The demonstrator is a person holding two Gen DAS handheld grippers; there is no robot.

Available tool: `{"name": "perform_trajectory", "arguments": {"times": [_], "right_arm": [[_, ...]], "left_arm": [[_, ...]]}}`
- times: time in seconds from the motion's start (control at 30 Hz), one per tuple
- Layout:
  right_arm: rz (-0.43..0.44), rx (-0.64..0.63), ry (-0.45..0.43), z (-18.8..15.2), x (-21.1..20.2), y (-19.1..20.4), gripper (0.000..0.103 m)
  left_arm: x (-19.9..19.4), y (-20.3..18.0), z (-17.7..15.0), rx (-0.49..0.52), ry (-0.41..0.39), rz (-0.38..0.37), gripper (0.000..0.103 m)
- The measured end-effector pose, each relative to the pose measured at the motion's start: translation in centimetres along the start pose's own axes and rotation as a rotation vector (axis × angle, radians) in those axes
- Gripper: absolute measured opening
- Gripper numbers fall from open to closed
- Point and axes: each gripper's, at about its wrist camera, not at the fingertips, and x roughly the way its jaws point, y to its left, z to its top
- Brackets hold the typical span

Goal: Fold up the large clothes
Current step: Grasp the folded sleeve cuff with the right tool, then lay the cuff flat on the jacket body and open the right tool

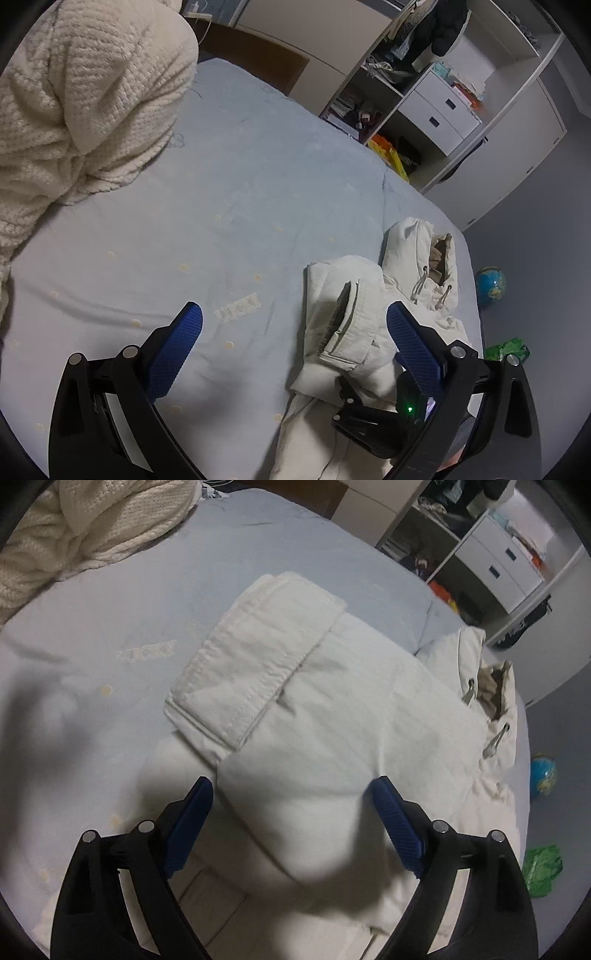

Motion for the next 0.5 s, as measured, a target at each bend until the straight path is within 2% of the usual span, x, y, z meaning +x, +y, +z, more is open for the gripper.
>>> {"name": "perform_trajectory", "arguments": {"times": [0.03, 0.07, 0.23, 0.3, 0.4, 0.5], "right_arm": [[-0.006, 0.003, -0.010, 0.0, 0.0, -0.2, 0.071], [-0.009, 0.009, -0.010, 0.1, 0.1, -0.4, 0.069], [0.060, 0.065, -0.037, -0.1, -1.0, -3.1, 0.034], [0.092, 0.124, -0.049, -0.3, -1.6, -5.2, 0.029], [0.137, 0.237, -0.065, -1.1, -2.8, -8.4, 0.026], [0.146, 0.345, -0.085, -2.4, -3.6, -12.3, 0.024]], "left_arm": [[0.3, -0.2, 0.0, 0.002, 0.005, -0.002, 0.096], [0.5, -0.4, 0.0, 0.006, 0.010, -0.002, 0.096], [1.5, -1.7, -0.2, 0.031, 0.028, -0.005, 0.096], [1.8, -2.2, -0.3, 0.047, 0.032, -0.004, 0.096], [2.0, -2.9, -0.5, 0.070, 0.039, 0.001, 0.096], [2.3, -3.2, -0.7, 0.083, 0.045, 0.014, 0.096]]}}
